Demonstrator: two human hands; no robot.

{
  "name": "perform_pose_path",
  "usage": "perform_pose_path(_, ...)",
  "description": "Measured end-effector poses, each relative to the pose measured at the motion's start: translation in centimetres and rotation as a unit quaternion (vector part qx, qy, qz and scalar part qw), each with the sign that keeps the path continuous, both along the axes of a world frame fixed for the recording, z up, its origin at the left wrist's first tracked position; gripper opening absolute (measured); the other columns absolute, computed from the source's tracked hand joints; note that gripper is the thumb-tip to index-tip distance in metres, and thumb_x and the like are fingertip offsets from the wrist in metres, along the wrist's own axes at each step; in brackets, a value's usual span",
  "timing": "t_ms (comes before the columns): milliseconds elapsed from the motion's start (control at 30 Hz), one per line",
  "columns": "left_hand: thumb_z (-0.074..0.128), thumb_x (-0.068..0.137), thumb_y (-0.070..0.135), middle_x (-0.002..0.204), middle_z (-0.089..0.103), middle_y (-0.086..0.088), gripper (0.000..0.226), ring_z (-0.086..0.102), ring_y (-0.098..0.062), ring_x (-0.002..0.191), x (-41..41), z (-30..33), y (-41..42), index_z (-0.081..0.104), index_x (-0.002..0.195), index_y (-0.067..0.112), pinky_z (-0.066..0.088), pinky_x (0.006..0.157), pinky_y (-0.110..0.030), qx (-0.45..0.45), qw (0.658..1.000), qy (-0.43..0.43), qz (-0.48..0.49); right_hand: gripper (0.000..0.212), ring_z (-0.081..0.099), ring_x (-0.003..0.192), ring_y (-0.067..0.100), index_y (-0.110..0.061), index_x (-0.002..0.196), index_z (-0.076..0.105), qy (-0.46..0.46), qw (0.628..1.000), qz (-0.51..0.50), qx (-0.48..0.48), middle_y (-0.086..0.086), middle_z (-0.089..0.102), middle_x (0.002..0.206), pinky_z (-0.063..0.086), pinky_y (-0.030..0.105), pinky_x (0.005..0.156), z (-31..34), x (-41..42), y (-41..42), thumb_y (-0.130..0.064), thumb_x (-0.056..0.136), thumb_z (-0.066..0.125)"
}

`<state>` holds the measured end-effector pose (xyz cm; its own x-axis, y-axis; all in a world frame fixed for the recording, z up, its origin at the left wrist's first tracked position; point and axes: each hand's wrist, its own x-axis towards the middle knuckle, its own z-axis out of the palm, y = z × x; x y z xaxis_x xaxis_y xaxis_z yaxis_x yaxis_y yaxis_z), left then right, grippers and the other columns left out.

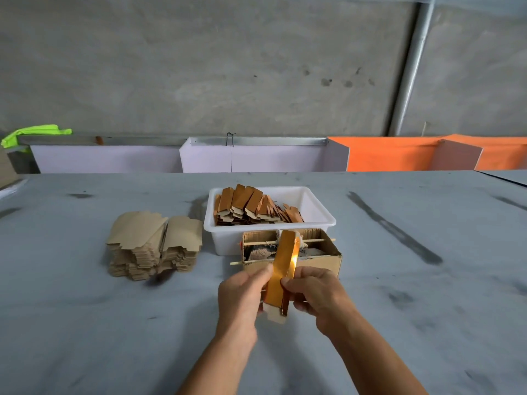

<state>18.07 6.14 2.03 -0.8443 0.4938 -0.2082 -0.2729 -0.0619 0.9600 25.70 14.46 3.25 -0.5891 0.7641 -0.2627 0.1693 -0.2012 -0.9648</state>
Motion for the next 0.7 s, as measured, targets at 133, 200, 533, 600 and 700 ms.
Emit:
perform_pose_path(133,0.072,0.08,0.016,0.071,0.07,-0.003,0.008,0.066,-0.017,0.066,-1.0,1.0,0.4,0.068,0.075,0.012,0.05,0.054,-0.024,-0.031,0.998,0.037,-0.033,0.006,0.06,0.061,0.013,-0.008,0.078,0.07,-0.019,0.998,0.045,0.036,0.002,0.07,0.066,0.047,0.021,0.054,0.8,-0.2,0.0,-0.01,0.084,0.068)
perform_pose_path(200,0.072,0.08,0.011,0.073,0.071,-0.006,0.007,0.066,-0.021,0.069,-1.5,1.4,0.7,0.067,0.075,0.008,0.05,0.057,-0.027,-0.024,0.999,0.031,-0.021,0.006,0.061,0.06,0.012,-0.009,0.078,0.069,-0.012,0.999,0.034,0.032,0.0,0.07,0.064,0.049,0.022,0.055,0.8,-0.3,0.2,-0.012,0.083,0.07)
perform_pose_path(533,0.071,0.081,0.009,0.072,0.07,-0.005,0.003,0.065,-0.019,0.068,-3.1,2.6,3.0,0.069,0.081,0.012,0.054,0.059,-0.029,-0.003,0.999,0.037,0.016,0.012,0.062,0.055,0.011,-0.009,0.073,0.068,0.02,0.999,-0.025,-0.003,-0.003,0.068,0.055,0.05,0.023,0.051,1.4,-2.1,1.4,-0.007,0.084,0.067)
perform_pose_path(600,0.071,0.081,0.007,0.075,0.069,-0.003,0.011,0.064,-0.015,0.065,-3.4,2.7,3.3,0.068,0.083,0.017,0.052,0.052,-0.025,-0.031,0.998,0.053,-0.017,0.012,0.06,0.052,0.013,-0.006,0.071,0.066,0.035,0.998,-0.053,-0.005,-0.002,0.065,0.051,0.052,0.024,0.05,1.8,-2.6,2.2,-0.005,0.083,0.068)
perform_pose_path(700,0.068,0.082,0.002,0.077,0.069,-0.004,0.022,0.065,-0.016,0.061,-3.9,3.0,4.0,0.064,0.078,0.023,0.052,0.048,-0.022,-0.037,0.997,0.058,-0.036,0.012,0.058,0.048,0.012,-0.005,0.072,0.065,0.038,0.998,-0.057,0.014,-0.001,0.064,0.051,0.051,0.023,0.048,2.3,-3.6,3.2,-0.006,0.083,0.069)
